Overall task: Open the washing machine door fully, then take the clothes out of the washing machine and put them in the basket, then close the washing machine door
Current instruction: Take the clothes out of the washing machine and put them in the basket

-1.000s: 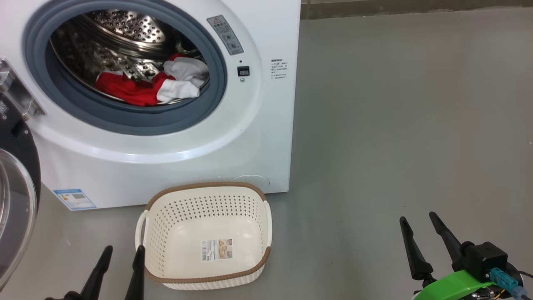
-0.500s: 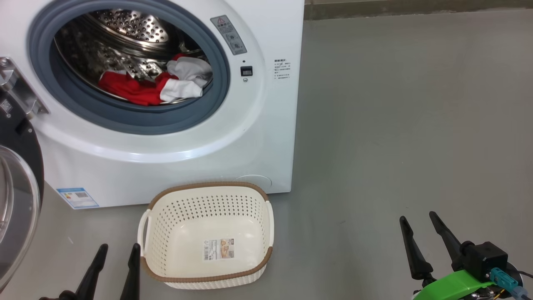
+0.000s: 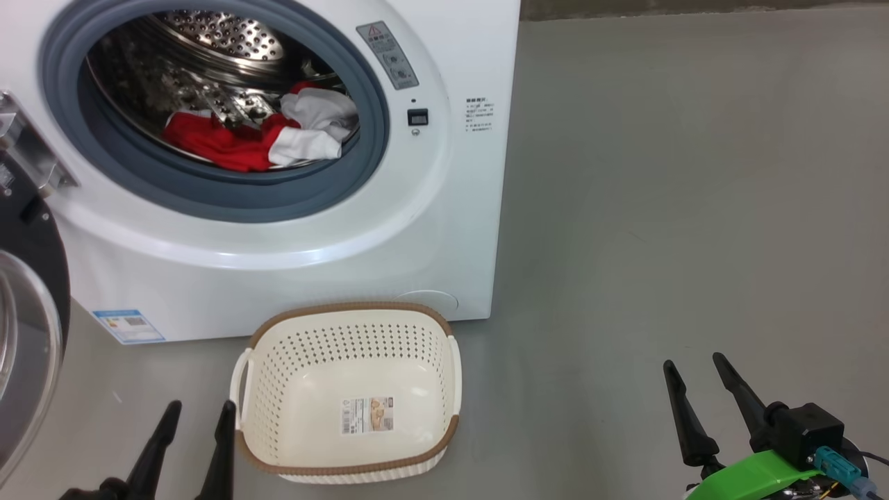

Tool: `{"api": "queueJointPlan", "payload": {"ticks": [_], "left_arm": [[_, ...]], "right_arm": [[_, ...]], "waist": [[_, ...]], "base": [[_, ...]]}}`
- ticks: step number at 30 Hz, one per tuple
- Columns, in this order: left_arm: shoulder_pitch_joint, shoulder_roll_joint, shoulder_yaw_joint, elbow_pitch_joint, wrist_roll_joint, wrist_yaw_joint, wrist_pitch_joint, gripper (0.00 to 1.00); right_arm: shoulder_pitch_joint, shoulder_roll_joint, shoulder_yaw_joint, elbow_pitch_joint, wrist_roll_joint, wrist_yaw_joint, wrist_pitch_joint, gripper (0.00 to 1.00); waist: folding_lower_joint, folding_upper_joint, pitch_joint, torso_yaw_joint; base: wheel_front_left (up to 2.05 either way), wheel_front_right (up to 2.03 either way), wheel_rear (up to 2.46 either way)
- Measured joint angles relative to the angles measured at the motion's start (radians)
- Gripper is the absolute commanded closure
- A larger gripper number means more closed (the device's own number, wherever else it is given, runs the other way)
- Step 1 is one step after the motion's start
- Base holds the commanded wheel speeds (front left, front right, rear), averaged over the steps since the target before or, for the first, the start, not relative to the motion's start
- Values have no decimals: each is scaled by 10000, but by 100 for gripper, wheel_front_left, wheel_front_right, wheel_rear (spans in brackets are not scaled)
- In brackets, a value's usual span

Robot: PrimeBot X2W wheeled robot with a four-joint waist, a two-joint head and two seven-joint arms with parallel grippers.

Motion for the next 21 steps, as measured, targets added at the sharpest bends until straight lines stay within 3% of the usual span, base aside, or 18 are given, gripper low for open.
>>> {"api": "queueJointPlan", "payload": {"ticks": [21], "left_arm": [[-408,29,23,6,-12,0,0,0]], "right_arm": [[-71,92,54,-2,-4,0,0,0]], "waist": [[0,0,286,33]], "base": [[105,-105,0]]}}
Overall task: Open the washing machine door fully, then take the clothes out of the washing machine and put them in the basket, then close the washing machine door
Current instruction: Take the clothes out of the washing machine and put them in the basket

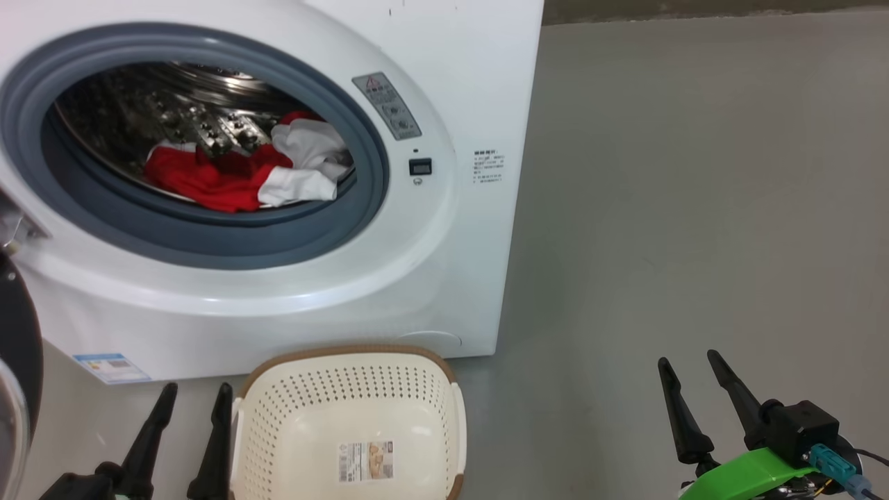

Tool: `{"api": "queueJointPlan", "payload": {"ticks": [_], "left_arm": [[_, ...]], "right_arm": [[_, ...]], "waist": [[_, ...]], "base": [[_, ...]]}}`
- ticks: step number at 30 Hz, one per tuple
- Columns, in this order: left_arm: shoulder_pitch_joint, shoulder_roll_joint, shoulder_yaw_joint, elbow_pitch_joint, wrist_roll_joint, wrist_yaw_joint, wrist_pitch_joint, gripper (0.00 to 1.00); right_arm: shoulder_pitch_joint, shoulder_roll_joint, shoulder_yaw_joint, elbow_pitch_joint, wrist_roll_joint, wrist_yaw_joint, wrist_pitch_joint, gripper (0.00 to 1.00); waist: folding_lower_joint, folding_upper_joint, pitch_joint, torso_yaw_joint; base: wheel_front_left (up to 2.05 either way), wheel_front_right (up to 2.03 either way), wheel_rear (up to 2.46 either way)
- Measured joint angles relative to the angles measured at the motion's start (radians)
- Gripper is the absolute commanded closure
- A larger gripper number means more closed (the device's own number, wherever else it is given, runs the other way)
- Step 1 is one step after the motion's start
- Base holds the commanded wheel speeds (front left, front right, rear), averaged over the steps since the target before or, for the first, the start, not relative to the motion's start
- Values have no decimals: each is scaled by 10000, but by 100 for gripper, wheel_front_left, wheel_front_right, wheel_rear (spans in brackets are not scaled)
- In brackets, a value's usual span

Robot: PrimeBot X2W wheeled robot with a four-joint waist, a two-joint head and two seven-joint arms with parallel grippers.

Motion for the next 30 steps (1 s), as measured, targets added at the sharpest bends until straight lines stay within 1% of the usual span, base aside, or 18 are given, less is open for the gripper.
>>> {"api": "queueJointPlan", "payload": {"ticks": [6,15,20,22,25,30], "left_arm": [[-143,-17,2,58,44,0,0,0],[-143,-33,-15,155,50,0,0,0],[-263,-31,-63,489,132,0,0,0],[-586,-25,-81,706,151,0,0,0],[-1374,128,-255,1166,247,0,0,0],[-3203,499,-830,2161,221,-2,0,0]], "right_arm": [[-6,4,19,0,-6,0,0,0],[-6,15,33,0,-10,0,0,0],[-36,35,38,-12,-10,0,0,0],[-115,50,38,-33,-12,0,0,0],[-267,65,38,-79,-77,0,0,0],[-724,81,77,-186,-194,0,0,0]], "waist": [[0,0,15,7],[0,0,88,34],[0,0,274,27],[0,0,404,25],[0,0,669,24],[0,0,1278,8]], "base": [[48,-48,0],[1,-1,0],[0,0,0],[0,0,0],[0,0,0],[0,0,0]]}}
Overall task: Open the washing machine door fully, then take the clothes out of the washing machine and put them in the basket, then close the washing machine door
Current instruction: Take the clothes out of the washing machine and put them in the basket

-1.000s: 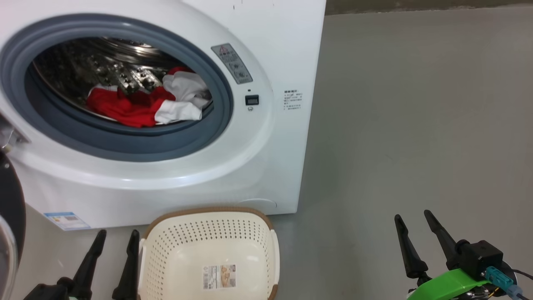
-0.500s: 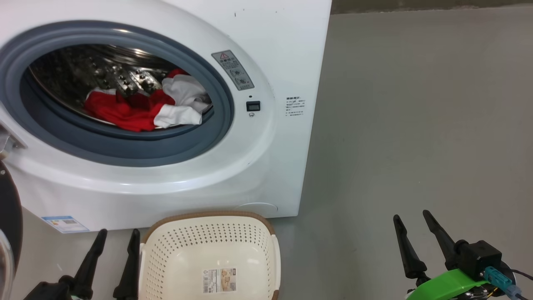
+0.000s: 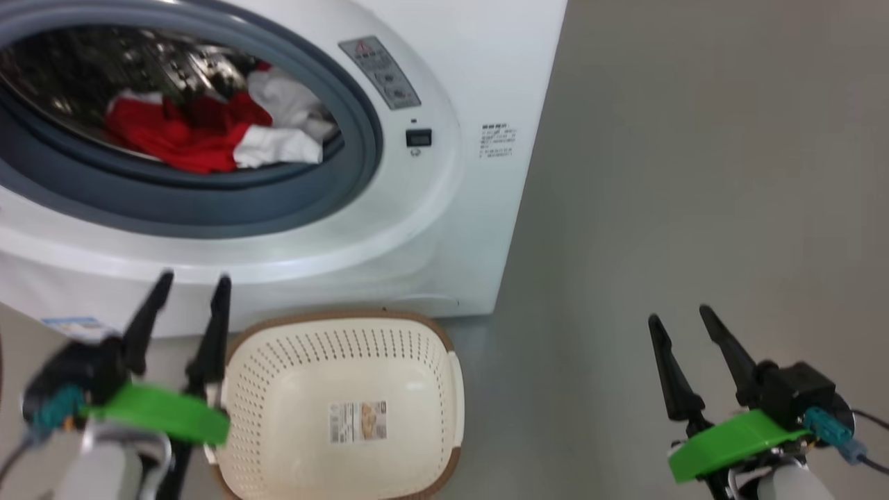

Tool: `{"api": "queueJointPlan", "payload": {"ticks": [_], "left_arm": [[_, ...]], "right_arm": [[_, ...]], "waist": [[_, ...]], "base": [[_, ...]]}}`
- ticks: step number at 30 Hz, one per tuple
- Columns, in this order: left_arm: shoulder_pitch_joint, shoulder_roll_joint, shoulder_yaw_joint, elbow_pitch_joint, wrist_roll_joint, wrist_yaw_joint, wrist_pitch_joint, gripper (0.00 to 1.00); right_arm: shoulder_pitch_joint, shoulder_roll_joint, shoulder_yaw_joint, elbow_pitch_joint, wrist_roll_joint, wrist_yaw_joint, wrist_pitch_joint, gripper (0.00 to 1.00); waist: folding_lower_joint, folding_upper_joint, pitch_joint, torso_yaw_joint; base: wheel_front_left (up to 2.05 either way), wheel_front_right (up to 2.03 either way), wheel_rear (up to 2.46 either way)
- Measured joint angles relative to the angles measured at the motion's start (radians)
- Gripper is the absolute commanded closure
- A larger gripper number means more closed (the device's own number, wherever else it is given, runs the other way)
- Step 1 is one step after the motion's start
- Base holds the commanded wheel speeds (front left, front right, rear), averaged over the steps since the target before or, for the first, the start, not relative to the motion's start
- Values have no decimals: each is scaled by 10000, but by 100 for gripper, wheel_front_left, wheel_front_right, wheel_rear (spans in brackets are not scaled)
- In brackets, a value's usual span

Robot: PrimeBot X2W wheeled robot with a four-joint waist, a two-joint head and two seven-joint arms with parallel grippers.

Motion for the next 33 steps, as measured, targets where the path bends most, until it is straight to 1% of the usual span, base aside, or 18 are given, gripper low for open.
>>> {"api": "queueJointPlan", "payload": {"ticks": [3,7,10,11,13,14,15,16,17,24,33], "left_arm": [[-1319,276,-422,943,-86,0,0,0],[-3154,562,-1014,2121,-401,0,-2,0],[-4405,828,-1641,2874,-629,0,-2,0],[-5149,1024,-2136,3384,-867,0,-2,0],[-5789,1198,-2585,3797,-1101,0,-2,0],[-5789,1198,-2585,3797,-1101,0,-2,0],[-6406,1377,-3101,4201,-1386,0,-2,0],[-6687,1459,-3340,4366,-1505,0,0,0],[-6687,1459,-3340,4366,-1505,0,0,0],[-8188,1887,-4763,5275,-2650,-59,13,0],[-9383,2472,-6121,6069,-3509,-59,42,0]], "right_arm": [[-352,8,56,-81,-35,0,-2,0],[-785,8,188,-159,215,0,-2,0],[-1082,8,247,-265,403,0,-2,0],[-1257,8,303,-328,460,0,-8,0],[-1404,6,343,-364,479,0,-29,0],[-1404,6,343,-364,479,0,-29,0],[-1519,6,378,-412,523,0,-31,0],[-1576,6,401,-428,562,0,-33,0],[-1576,6,401,-428,562,0,-33,0],[-1884,4,562,-525,604,0,-58,0],[-2036,4,913,-677,671,0,-58,0]], "waist": [[0,0,444,-28],[0,0,1079,-89],[0,0,1564,-159],[0,0,1887,-219],[0,0,2197,-283],[0,0,2197,-283],[0,0,2499,-352],[0,0,2642,-387],[0,0,2642,-387],[0,0,3508,-621],[0,0,4066,-1023]], "base": [[0,0,0],[0,0,0],[0,0,0],[0,0,0],[0,0,0],[0,0,0],[0,0,0],[0,0,0],[0,0,0],[0,0,0],[0,0,0]]}}
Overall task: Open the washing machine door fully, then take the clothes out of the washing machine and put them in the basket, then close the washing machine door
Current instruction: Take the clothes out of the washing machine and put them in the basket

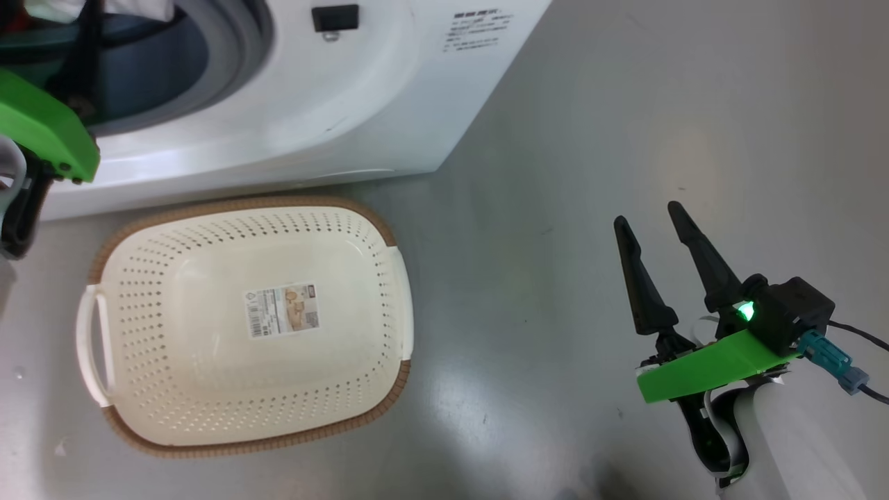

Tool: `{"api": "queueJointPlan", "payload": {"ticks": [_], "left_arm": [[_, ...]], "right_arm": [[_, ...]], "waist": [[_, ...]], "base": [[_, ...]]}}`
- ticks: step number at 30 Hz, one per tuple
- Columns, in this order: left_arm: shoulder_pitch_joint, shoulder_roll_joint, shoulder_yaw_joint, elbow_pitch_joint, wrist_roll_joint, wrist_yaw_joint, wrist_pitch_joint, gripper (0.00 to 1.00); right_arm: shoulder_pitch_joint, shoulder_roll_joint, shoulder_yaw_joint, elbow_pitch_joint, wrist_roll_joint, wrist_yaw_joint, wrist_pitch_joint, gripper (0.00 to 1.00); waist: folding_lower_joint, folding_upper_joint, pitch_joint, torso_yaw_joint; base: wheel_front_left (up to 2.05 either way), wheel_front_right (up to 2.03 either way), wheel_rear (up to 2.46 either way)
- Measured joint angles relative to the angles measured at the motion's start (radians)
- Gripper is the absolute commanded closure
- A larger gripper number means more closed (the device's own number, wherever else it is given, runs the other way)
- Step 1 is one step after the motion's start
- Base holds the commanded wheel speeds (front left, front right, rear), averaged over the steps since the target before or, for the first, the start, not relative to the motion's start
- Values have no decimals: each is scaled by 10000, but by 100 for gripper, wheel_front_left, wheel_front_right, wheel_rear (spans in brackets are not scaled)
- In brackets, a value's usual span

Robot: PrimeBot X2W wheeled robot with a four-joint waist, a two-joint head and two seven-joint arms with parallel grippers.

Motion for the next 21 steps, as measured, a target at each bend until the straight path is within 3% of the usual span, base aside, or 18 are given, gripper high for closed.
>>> {"api": "queueJointPlan", "payload": {"ticks": [14,15,18,21], "left_arm": [[-827,433,-1252,221,-807,0,-15,0],[-848,445,-1264,190,-807,0,-15,4],[-868,453,-1327,59,-805,0,-15,100],[-868,451,-1237,-92,-817,0,-15,100]], "right_arm": [[-5,0,370,-109,374,0,0,0],[-5,0,383,-105,407,0,0,0],[-5,0,391,-107,416,0,0,0],[-5,0,383,-111,416,0,0,0]], "waist": [[0,0,351,-400],[0,0,344,-417],[0,0,309,-452],[0,0,259,-461]], "base": [[0,0,0],[0,0,0],[0,0,0],[0,0,0]]}}
